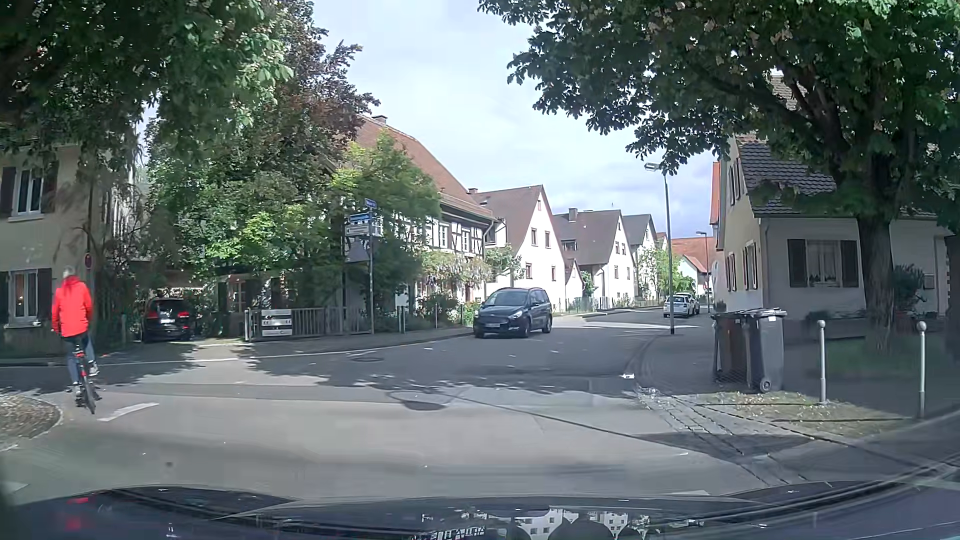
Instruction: Follow the waypoints while adhering to traffic rules and regulations
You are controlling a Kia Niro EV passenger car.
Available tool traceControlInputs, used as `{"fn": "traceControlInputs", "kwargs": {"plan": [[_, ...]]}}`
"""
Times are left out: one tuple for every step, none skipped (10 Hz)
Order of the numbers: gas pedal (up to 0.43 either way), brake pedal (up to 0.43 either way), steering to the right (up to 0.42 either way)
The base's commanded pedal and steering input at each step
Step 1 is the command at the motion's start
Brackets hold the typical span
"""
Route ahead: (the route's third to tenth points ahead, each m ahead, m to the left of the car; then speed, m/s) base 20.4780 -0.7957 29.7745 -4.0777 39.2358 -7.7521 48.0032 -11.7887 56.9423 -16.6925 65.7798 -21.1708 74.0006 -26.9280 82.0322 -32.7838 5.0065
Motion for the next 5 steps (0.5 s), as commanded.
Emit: {"fn": "traceControlInputs", "kwargs": {"plan": [[0.098,0.0,0.064],[0.098,0.0,0.061],[0.098,0.0,0.057],[0.098,0.0,0.051],[0.098,0.0,0.046]]}}
